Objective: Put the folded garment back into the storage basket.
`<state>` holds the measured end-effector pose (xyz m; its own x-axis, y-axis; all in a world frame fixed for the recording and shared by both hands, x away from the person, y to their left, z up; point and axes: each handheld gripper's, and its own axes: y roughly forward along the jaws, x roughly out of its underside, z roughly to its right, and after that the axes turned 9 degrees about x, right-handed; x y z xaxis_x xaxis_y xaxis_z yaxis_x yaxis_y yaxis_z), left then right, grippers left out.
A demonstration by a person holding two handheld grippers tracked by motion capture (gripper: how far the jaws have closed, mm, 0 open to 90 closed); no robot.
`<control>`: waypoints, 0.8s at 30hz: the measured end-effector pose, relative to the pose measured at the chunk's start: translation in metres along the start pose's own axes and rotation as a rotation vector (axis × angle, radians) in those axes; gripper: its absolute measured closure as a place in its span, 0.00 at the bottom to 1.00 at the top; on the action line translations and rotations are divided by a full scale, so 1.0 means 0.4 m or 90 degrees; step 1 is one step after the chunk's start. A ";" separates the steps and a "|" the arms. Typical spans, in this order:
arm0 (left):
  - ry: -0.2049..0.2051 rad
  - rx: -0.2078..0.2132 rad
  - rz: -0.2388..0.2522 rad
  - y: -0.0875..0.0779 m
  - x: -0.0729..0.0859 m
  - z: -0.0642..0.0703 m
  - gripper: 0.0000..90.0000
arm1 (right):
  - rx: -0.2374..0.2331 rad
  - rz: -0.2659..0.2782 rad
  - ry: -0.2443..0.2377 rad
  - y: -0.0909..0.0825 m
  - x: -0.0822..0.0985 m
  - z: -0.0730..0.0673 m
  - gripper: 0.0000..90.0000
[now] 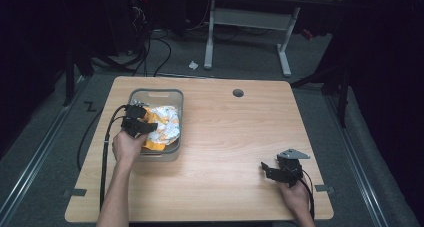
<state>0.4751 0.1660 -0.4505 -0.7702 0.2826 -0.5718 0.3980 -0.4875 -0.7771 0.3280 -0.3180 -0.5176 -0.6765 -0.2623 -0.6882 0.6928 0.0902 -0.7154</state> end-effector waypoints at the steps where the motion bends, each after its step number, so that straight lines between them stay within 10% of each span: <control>1: -0.002 -0.005 0.000 0.001 0.000 0.000 0.72 | 0.000 0.000 0.000 0.000 0.000 0.000 0.30; 14: -0.014 -0.049 0.036 -0.014 -0.001 0.001 0.46 | 0.000 0.000 0.000 0.000 0.000 0.000 0.30; 24: 0.027 -0.052 0.101 -0.058 0.002 0.043 0.39 | 0.000 0.000 0.000 0.000 0.000 0.000 0.30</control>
<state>0.4564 0.1634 -0.4285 -0.6737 0.2437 -0.6977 0.5526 -0.4608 -0.6945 0.3280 -0.3181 -0.5176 -0.6763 -0.2628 -0.6881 0.6930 0.0894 -0.7153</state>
